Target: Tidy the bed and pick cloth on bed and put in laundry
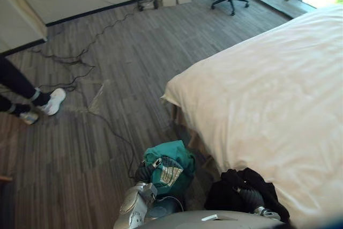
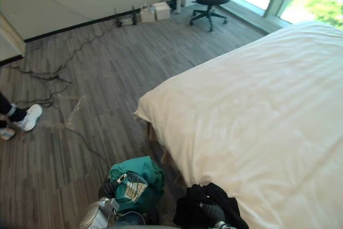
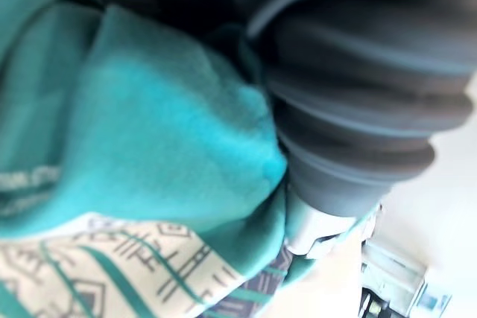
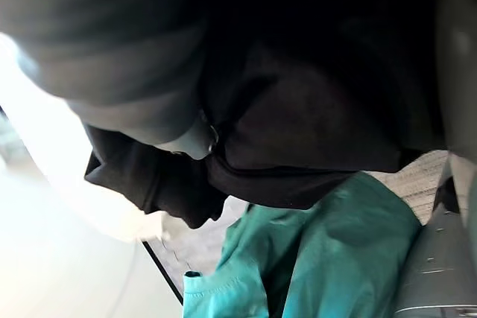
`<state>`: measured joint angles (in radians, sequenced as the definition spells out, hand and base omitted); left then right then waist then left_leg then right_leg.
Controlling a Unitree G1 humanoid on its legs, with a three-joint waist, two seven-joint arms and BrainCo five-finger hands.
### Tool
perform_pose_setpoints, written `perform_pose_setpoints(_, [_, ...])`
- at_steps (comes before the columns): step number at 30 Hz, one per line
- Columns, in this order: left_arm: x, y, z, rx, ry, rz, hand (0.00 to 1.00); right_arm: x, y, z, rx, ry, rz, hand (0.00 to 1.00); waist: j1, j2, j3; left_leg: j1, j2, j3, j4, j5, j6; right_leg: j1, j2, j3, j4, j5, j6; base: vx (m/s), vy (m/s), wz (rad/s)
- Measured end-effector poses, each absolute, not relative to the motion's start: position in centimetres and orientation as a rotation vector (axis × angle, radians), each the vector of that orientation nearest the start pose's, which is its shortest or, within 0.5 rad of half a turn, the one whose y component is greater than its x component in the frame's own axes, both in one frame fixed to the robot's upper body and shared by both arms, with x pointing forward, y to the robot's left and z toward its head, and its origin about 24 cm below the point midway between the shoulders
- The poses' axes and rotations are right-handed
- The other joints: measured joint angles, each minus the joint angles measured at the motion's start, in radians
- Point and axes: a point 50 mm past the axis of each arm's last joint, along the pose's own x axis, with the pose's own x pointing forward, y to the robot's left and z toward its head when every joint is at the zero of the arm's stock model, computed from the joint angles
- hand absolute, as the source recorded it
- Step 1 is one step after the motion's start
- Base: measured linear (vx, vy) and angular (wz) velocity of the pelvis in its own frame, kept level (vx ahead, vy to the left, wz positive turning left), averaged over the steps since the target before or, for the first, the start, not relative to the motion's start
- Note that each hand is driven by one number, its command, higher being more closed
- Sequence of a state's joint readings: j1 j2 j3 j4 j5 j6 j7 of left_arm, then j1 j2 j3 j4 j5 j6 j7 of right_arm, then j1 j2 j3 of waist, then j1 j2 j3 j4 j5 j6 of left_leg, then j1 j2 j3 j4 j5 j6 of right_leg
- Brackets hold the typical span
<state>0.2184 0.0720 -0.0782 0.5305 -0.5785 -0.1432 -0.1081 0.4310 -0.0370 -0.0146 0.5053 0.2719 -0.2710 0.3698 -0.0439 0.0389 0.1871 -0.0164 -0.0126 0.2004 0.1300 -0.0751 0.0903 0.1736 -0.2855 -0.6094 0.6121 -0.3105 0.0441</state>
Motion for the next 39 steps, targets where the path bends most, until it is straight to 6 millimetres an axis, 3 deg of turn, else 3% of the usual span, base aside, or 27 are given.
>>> perform_pose_setpoints(2, [15.3, 17.0, -10.3, -0.468, 0.570, 0.120, 1.00, 8.7, -16.6, -10.7, 0.327, 0.574, 0.078, 1.00, -0.001, -0.015, -0.006, 0.020, -0.034, -0.120, -0.033, 0.020, -0.003, -0.056, 0.100, 0.133, -0.058, -0.036, -0.004, 0.09, 0.055, 1.73])
perform_pose_setpoints(4, [15.0, 17.3, -10.4, -0.454, 0.583, 0.117, 1.00, 8.7, -16.4, -10.8, 0.349, 0.571, 0.075, 1.00, 0.006, -0.034, -0.012, 0.032, -0.054, -0.155, -0.052, 0.029, -0.006, -0.085, 0.095, 0.172, -0.081, -0.036, -0.003, 0.08, 0.028, 1.19])
perform_pose_setpoints(5, [14.4, 17.7, -10.6, -0.448, 0.595, 0.130, 1.00, 8.7, -16.3, -10.9, 0.360, 0.574, 0.075, 1.00, 0.010, -0.051, -0.021, 0.044, -0.063, -0.149, -0.061, 0.021, -0.001, -0.095, 0.076, 0.187, -0.133, -0.023, 0.016, 0.09, -0.002, 0.79])
perform_pose_setpoints(8, [12.4, 18.5, -11.3, -0.455, 0.640, 0.175, 1.00, 9.0, -16.1, -10.9, 0.368, 0.574, 0.093, 1.00, 0.050, -0.068, -0.032, 0.054, -0.068, -0.051, -0.049, -0.017, -0.012, -0.098, 0.039, 0.222, -0.260, 0.077, 0.031, 0.11, -0.056, -0.03])
perform_pose_setpoints(9, [12.2, 18.4, -11.3, -0.459, 0.643, 0.176, 1.00, 9.1, -16.1, -10.9, 0.368, 0.578, 0.095, 1.00, 0.054, -0.070, -0.037, 0.055, -0.067, -0.043, -0.048, -0.022, -0.017, -0.095, 0.040, 0.227, -0.273, 0.077, 0.032, 0.14, -0.113, -0.39])
perform_pose_setpoints(12, [12.0, 17.9, -11.4, -0.475, 0.646, 0.159, 1.00, 8.9, -16.2, -11.0, 0.371, 0.592, 0.094, 1.00, 0.039, -0.042, -0.038, 0.055, -0.057, -0.021, -0.049, -0.023, -0.035, -0.095, 0.050, 0.234, -0.295, 0.077, 0.032, 0.11, -0.078, -0.20])
perform_pose_setpoints(15, [11.9, 17.4, -11.2, -0.483, 0.638, 0.119, 1.00, 8.5, -16.1, -11.2, 0.389, 0.607, 0.082, 1.00, 0.033, -0.045, -0.043, 0.094, -0.049, 0.008, -0.065, -0.011, -0.043, -0.062, 0.062, 0.240, -0.315, 0.077, 0.032, 0.13, -0.070, -0.06])
perform_pose_setpoints(16, [11.1, 15.8, -11.3, -0.515, 0.656, 0.091, 1.00, 8.9, -15.1, -11.2, 0.422, 0.607, 0.111, 1.00, 0.004, -0.046, -0.065, 0.187, -0.049, 0.032, -0.228, 0.069, -0.046, -0.019, 0.109, 0.292, -0.421, 0.087, 0.028, 0.00, 0.000, 0.00])
perform_pose_setpoints(33, [9.5, 15.8, -12.0, -0.448, 0.693, 0.146, 1.00, 9.2, -14.8, -12.2, 0.365, 0.682, 0.010, 1.00, 0.009, -0.061, -0.054, 0.170, -0.037, 0.010, -0.226, 0.061, -0.059, 0.007, 0.140, 0.281, -0.480, 0.097, 0.021, 0.02, -0.019, 0.02])
perform_pose_setpoints(36, [10.2, 16.3, -11.7, -0.437, 0.664, 0.150, 1.00, 9.6, -14.9, -12.4, 0.326, 0.698, 0.022, 1.00, 0.017, -0.062, -0.043, 0.077, -0.029, -0.019, -0.040, -0.025, -0.062, 0.017, 0.129, 0.236, -0.483, 0.096, 0.021, 0.06, -0.038, 0.45])
perform_pose_setpoints(38, [11.7, 16.8, -10.9, -0.446, 0.591, 0.167, 1.00, 10.5, -16.1, -12.1, 0.269, 0.680, 0.041, 1.00, 0.042, -0.039, 0.021, -0.075, 0.009, -0.018, 0.311, -0.106, -0.083, 0.047, 0.131, 0.191, -0.451, 0.072, 0.022, -0.02, -0.001, 0.53])
perform_pose_setpoints(39, [11.9, 16.8, -10.8, -0.450, 0.583, 0.171, 1.00, 10.5, -16.2, -12.1, 0.262, 0.679, 0.043, 1.00, 0.042, -0.035, 0.032, -0.100, 0.016, -0.017, 0.363, -0.107, -0.085, 0.054, 0.130, 0.177, -0.445, 0.066, 0.022, -0.05, 0.024, 0.77])
